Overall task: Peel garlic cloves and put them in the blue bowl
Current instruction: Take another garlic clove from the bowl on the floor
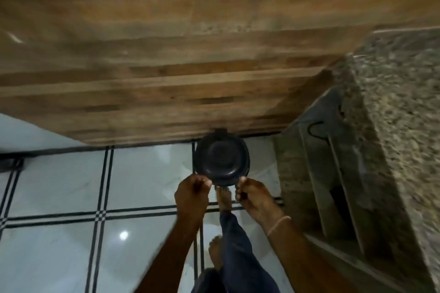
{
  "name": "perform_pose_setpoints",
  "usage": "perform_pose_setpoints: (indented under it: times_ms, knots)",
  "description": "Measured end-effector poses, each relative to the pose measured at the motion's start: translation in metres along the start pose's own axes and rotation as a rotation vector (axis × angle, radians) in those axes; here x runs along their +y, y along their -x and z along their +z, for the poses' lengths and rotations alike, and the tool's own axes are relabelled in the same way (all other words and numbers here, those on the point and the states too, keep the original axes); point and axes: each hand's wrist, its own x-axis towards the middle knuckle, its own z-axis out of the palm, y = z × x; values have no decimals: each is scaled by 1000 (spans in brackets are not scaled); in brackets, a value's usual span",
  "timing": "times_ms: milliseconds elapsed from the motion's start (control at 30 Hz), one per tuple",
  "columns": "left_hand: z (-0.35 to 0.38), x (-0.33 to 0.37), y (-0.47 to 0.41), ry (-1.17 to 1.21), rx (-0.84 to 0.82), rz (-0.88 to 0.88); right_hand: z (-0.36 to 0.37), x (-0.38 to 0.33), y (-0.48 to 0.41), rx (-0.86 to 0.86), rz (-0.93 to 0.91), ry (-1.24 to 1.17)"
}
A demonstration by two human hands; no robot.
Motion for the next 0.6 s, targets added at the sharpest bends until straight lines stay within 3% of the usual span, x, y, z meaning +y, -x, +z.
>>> perform_pose_setpoints:
  times_ms: [233,400,467,500,533,567,600]
  knots:
    - [62,-107,-121,293,3,-521,20,52,-163,15,222,-27]
    - [145,-163,-222,362,-91,-638,36,69,-293,111,242,-165]
    - [170,-173,-250,192,-268,-616,31,71,-331,75,237,-184]
    - [178,-172,-261,-29,-339,-626,26,71,-345,66,238,-224]
    - [191,-177,-269,-350,-382,-487,25,69,-353,55,263,-261]
    - [197,-178,-278,-448,-410,-374,20,69,-361,60,273,-253]
    - [203,-178,-283,-337,-408,-434,18,67,-361,64,292,-228]
